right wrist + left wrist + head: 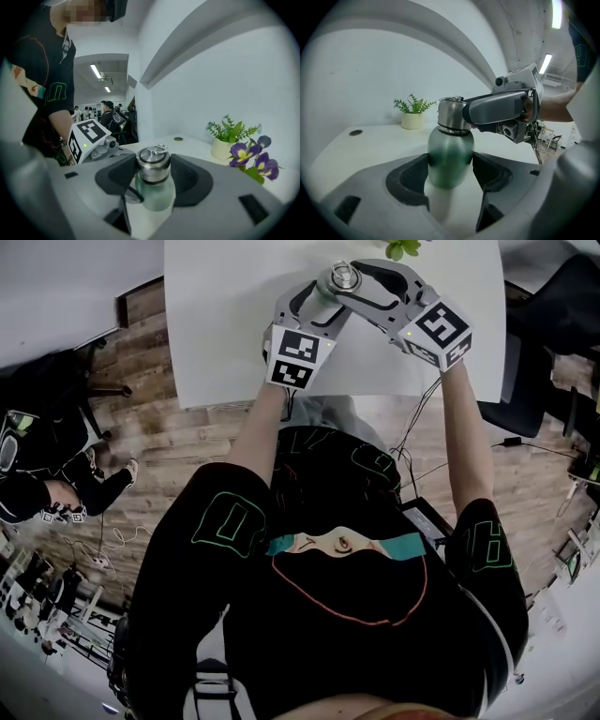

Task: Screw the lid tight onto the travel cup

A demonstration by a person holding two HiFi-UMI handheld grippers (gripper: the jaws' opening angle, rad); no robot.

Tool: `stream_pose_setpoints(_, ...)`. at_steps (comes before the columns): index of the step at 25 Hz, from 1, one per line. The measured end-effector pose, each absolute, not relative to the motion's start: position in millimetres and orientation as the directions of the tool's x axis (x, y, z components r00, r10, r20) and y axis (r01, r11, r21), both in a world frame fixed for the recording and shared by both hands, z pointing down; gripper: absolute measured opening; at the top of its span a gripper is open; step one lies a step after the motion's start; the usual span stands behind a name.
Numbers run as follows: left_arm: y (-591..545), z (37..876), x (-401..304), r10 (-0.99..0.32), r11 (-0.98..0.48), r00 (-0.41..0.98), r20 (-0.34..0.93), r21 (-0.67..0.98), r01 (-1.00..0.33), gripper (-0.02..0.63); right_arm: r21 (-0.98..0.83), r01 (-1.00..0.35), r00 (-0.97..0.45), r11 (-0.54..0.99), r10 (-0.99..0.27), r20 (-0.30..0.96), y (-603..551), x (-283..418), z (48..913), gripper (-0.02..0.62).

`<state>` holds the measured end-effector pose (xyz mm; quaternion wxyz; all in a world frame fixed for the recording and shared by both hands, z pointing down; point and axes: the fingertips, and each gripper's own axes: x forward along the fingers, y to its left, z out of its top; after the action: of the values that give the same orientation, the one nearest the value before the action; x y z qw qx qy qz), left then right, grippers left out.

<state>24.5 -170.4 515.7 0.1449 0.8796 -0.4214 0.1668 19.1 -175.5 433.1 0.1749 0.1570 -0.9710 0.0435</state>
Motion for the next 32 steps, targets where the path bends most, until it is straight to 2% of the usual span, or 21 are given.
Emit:
stream_pose_setpoints(4, -170.9, 516.7, 25.0, -0.691, -0.607, 0.593, 0.413, 0.114, -0.787, 0.307, -0.043, -0.311, -0.900, 0.949, -0.279, 0.336, -175.9, 18.8, 434.0, 0.235)
stream_pose_setpoints(8, -167.9, 517.4, 24.8, -0.690, -0.611, 0.595, 0.412, 0.110, -0.784, 0.307, -0.030, -0.359, -0.886, 0.933, -0.330, 0.325, -173.1, 19.3, 433.6, 0.233)
stream_pose_setpoints(15, -169.5, 518.2, 25.8, -0.687, -0.612, 0.593, 0.421, 0.105, -0.784, 0.304, -0.024, -0.573, -0.789, 0.819, -0.543, 0.288, -176.4, 23.0, 433.6, 0.233)
stream_pose_setpoints(23, -168.9, 522.1, 24.0, -0.684, -0.616, 0.592, 0.427, 0.096, -0.782, 0.301, 0.001, -0.793, -0.591, 0.609, -0.771, 0.237, -176.6, 24.9, 436.7, 0.232)
stream_pose_setpoints(28, -170.0, 521.5, 23.9, -0.684, -0.616, 0.590, 0.428, 0.094, -0.782, 0.299, -0.018, -0.813, -0.570, 0.582, -0.789, 0.228, -178.2, 25.6, 435.8, 0.233)
stream_pose_setpoints(32, -168.4, 522.4, 22.8, -0.683, -0.616, 0.588, 0.433, 0.093, -0.783, 0.299, 0.071, -0.774, -0.594, 0.630, -0.759, 0.267, -175.4, 20.7, 435.6, 0.239)
